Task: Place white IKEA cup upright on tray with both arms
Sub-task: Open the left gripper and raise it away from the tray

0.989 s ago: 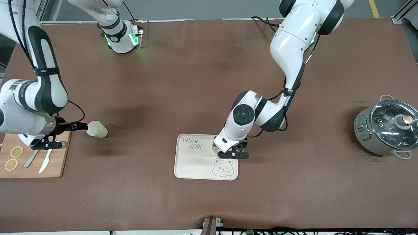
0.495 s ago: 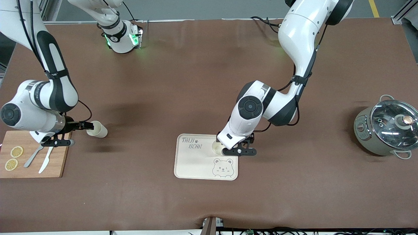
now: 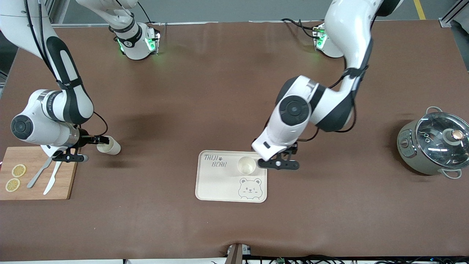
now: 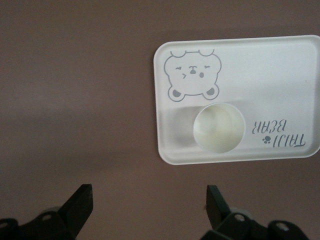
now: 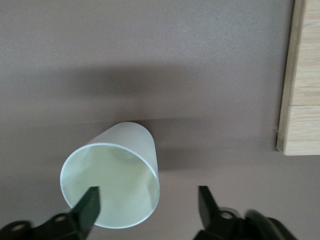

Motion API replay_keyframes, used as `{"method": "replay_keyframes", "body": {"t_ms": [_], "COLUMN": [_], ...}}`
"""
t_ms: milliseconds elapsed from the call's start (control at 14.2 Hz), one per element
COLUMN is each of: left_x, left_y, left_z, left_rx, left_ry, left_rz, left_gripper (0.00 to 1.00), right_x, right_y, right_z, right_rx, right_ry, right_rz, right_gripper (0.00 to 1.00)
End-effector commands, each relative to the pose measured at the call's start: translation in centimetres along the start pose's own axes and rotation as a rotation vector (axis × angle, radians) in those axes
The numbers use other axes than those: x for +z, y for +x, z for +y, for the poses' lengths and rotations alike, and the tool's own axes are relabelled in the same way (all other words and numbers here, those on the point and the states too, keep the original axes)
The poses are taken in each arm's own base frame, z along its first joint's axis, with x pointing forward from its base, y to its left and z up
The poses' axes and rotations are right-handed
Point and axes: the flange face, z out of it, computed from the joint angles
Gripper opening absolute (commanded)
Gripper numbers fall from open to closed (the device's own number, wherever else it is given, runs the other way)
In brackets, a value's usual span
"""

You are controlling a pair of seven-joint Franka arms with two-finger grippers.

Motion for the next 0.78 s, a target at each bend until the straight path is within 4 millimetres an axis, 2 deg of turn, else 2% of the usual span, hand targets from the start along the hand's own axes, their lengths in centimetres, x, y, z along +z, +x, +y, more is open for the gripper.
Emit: {"method": "replay_keyframes", "body": {"t_ms": [0, 212, 283, 353, 495, 707], "left_x": [-4.8, -8.0, -9.0, -9.9, -10.8, -11.9], "left_y": [-1.1, -1.6, -1.8, -1.9, -2.6, -4.0], "left_z": [-4.9, -10.7, -12.5, -14.8, -17.5, -22.6], "left_rx": [0.040, 0.045, 0.043, 0.046, 0.042, 0.035], "left_ry": [0.021, 0.018, 0.017, 0.036, 0.056, 0.056], "left_rz": [-0.046, -0.035, -0.027, -0.016, -0.013, -0.017], "left_gripper": [1.00, 1.00, 1.00, 1.00, 1.00, 1.00], "right_x": [-0.2, -0.2, -0.1, -0.2, -0.2, 0.0], "right_y": [-0.4, -0.2, -0.2, -0.2, -0.2, -0.1], "right_z": [-0.2, -0.1, -0.1, -0.1, 0.0, 0.1], "right_rx": [0.021, 0.023, 0.021, 0.021, 0.024, 0.024], "right_ry": [0.004, 0.002, 0.003, 0.003, 0.003, 0.003], "right_rz": [0.010, 0.023, 0.020, 0.021, 0.021, 0.021], "right_gripper": [0.60, 0.46, 0.39, 0.28, 0.22, 0.20]}}
